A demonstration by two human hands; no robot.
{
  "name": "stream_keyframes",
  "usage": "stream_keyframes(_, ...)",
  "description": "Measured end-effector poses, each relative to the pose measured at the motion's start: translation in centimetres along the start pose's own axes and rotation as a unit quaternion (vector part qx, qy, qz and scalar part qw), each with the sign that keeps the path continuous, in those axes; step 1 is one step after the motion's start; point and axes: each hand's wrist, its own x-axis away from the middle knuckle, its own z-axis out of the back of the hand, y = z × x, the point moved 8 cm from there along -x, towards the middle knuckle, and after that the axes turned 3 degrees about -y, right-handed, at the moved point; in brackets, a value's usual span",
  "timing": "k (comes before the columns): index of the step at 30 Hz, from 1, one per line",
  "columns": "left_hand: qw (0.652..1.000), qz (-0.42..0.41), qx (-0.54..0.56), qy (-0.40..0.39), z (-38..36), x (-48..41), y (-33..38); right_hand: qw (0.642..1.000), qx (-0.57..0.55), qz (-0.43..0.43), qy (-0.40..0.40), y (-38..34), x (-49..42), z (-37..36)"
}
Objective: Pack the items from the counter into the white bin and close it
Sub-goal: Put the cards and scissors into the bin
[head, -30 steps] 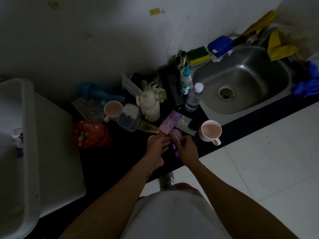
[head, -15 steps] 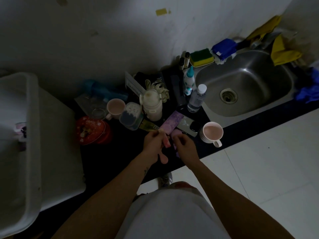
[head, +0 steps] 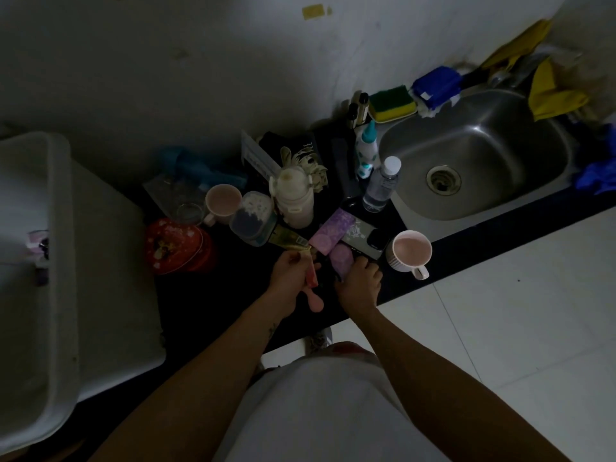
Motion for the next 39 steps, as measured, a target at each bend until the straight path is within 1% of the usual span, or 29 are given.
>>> stream_keyframes(3,1.0,0.003,0.007,-0.015,-0.6,0.0,-0.1,0.999,-0.03,0.008,-0.02,0.2,-0.2,-0.1)
stream_keyframes(5,1.0,0.009,0.007,-0.024,-0.9,0.1,-0.4,0.998,-0.055,0.036,-0.018,0.4,0.3,0.0)
stream_keyframes(6,1.0,0.013,0.007,-0.027,-1.0,0.1,-0.6,0.997,-0.042,0.065,-0.003,0.4,0.7,0.2)
stream_keyframes(9,0.999,0.016,0.01,-0.034,-1.5,0.4,-1.0,0.982,0.062,0.173,0.052,0.3,2.3,0.2)
stream_keyframes(11,0.999,0.016,0.013,-0.038,-1.8,0.6,-1.0,0.971,0.097,0.206,0.073,0.6,3.2,0.0)
stream_keyframes(13,0.999,0.017,0.009,-0.041,-2.1,0.8,-0.9,0.965,0.12,0.214,0.089,1.1,3.7,-0.1)
stream_keyframes(17,0.999,0.013,-0.026,-0.04,-2.4,1.0,-0.8,0.966,0.141,0.196,0.094,1.9,4.1,-0.2)
stream_keyframes(21,0.996,0.012,-0.082,-0.034,-2.7,1.5,-0.9,0.98,0.12,0.137,0.075,3.0,4.6,-0.2)
stream_keyframes(24,0.994,0.037,-0.097,-0.033,-3.0,1.7,-1.4,0.991,0.068,0.099,0.057,3.4,5.0,-0.2)
stream_keyframes(26,0.995,0.032,-0.088,-0.037,-3.2,1.9,-1.5,0.997,0.007,0.059,0.041,3.7,5.1,-0.3)
stream_keyframes(29,0.995,0.02,-0.091,-0.046,-3.5,1.9,-1.4,0.996,-0.083,0.011,0.025,4.0,4.9,-0.4)
stream_keyframes(32,0.995,0.016,-0.089,-0.051,-3.5,1.8,-1.4,0.991,-0.13,0.005,0.023,4.2,4.7,-0.2)
stream_keyframes(36,0.995,0.005,-0.089,-0.045,-3.1,1.6,-1.3,0.987,-0.16,0.009,0.021,4.4,4.4,0.0)
stream_keyframes(39,0.993,0.007,-0.108,-0.042,-2.5,1.5,-1.1,0.992,-0.121,0.016,0.026,3.5,3.8,0.1)
